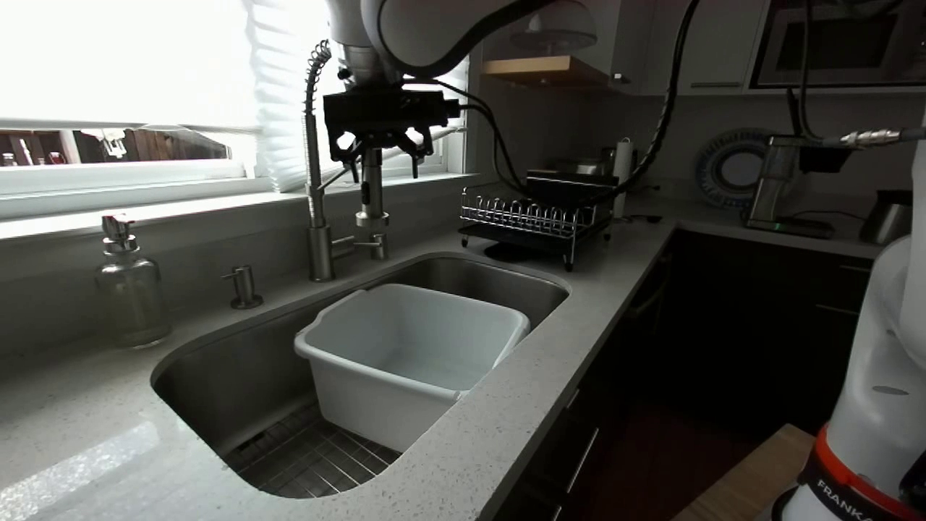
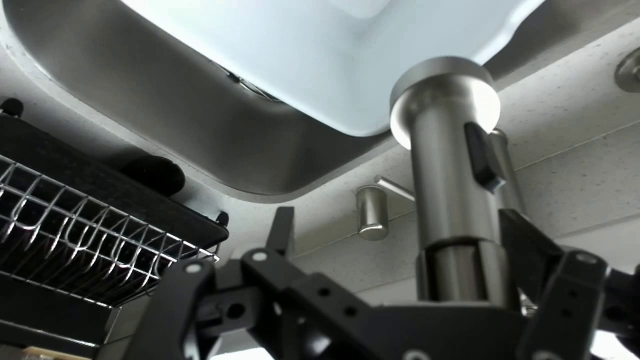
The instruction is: Push the faucet to the right
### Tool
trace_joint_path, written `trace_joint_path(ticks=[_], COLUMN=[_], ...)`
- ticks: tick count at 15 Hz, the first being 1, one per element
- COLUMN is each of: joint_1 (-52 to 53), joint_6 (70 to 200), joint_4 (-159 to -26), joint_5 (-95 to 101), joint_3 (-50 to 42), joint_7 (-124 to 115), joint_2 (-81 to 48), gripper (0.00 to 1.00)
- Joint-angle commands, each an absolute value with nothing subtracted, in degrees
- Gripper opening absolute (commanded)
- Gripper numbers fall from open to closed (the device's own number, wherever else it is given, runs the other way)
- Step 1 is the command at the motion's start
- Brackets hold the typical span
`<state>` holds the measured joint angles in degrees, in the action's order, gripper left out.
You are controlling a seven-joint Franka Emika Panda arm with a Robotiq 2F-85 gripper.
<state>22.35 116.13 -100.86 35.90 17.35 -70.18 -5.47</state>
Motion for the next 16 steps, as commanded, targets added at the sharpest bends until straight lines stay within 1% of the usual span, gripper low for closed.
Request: trace_joint_path(ticks=[1, 5, 7, 12, 15, 16], joint_1=[17.9, 13.6, 11.7, 8.9, 8.4, 8.7], joint_6=[124.2, 133.5, 137.8, 137.1, 137.5, 137.0], joint_4=[-112.7, -119.5, -121.6, -122.7, -122.7, -123.1], joint_5=[35.2, 39.0, 44.1, 61.0, 65.4, 63.3], joint_3=[14.5, 12.2, 11.7, 11.3, 10.7, 10.8], joint_7=[-66.5, -69.7, -75.7, -95.3, -104.8, -103.8], joint_2=[2.6, 5.5, 5.6, 4.4, 3.7, 3.6], gripper=[1.0, 1.0, 1.0, 1.0, 1.0, 1.0])
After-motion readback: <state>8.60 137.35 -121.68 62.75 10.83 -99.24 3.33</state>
